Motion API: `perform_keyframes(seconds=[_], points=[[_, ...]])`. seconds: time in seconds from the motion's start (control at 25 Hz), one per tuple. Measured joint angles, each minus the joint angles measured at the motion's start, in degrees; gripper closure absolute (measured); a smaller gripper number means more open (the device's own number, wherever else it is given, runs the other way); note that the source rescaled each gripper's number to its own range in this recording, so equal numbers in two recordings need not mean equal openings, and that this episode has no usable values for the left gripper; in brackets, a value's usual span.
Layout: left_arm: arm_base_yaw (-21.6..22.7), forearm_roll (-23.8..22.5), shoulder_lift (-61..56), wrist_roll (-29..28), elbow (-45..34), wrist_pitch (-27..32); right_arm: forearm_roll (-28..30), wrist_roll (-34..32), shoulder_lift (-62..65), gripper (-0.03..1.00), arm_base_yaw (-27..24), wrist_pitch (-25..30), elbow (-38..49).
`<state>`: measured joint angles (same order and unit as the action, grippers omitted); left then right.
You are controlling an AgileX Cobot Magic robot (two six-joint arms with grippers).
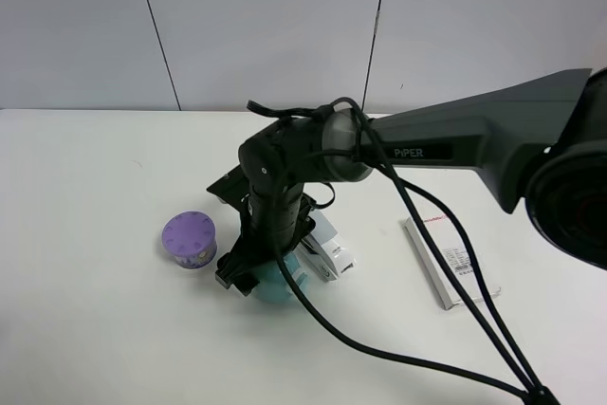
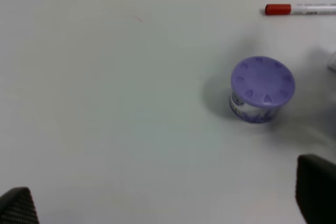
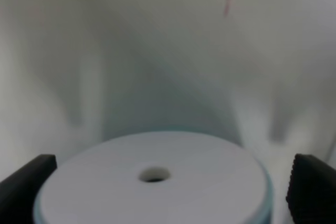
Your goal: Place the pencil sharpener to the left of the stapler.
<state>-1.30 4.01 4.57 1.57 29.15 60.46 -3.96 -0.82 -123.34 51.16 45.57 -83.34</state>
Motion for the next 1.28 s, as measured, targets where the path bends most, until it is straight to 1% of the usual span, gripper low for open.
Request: perform_keyframes(seconds=[0.12,0.32,0.48,0.72,0.8,0.92,1.04,1.12,1.2,1.28], points=[[0.00,0.00,0.00,0.00,0.00,0.00,0.19,0.00,1.09,-0.03,0.00,-0.44,-0.83],[0.00,0.00,0.00,0.00,0.00,0.00,0.19,0.25,1.21,-0.03,0.00,0.78,-5.85],[0.00,0.00,0.00,0.00,0.00,0.00,0.20,0.82,1.41,-0.03,0.00,2.28,-12.47],[0.00,0.00,0.00,0.00,0.00,0.00,0.43,0.50,5.16,-0.03,-0.84,7.12,-23.68],[0.00,0.00,0.00,0.00,0.00,0.00,0.43,-0.10,7.26,-0.03,-2.42,7.83,-26.41],[0.00,0.00,0.00,0.00,0.00,0.00,1.65,-1.05,12.32,-0.03,-6.41,8.76,-27.91],[0.00,0.00,0.00,0.00,0.00,0.00,5.58,-1.45,18.32,-0.03,-10.64,10.98,-28.03],[0.00,0.00,0.00,0.00,0.00,0.00,8.64,-1.64,22.38,-0.03,-13.45,13.68,-28.03],[0.00,0.00,0.00,0.00,0.00,0.00,10.73,-2.07,26.86,-0.03,-16.63,16.53,-28.03],[0.00,0.00,0.00,0.00,0.00,0.00,12.09,-2.34,31.38,-0.03,-19.56,17.75,-27.13]])
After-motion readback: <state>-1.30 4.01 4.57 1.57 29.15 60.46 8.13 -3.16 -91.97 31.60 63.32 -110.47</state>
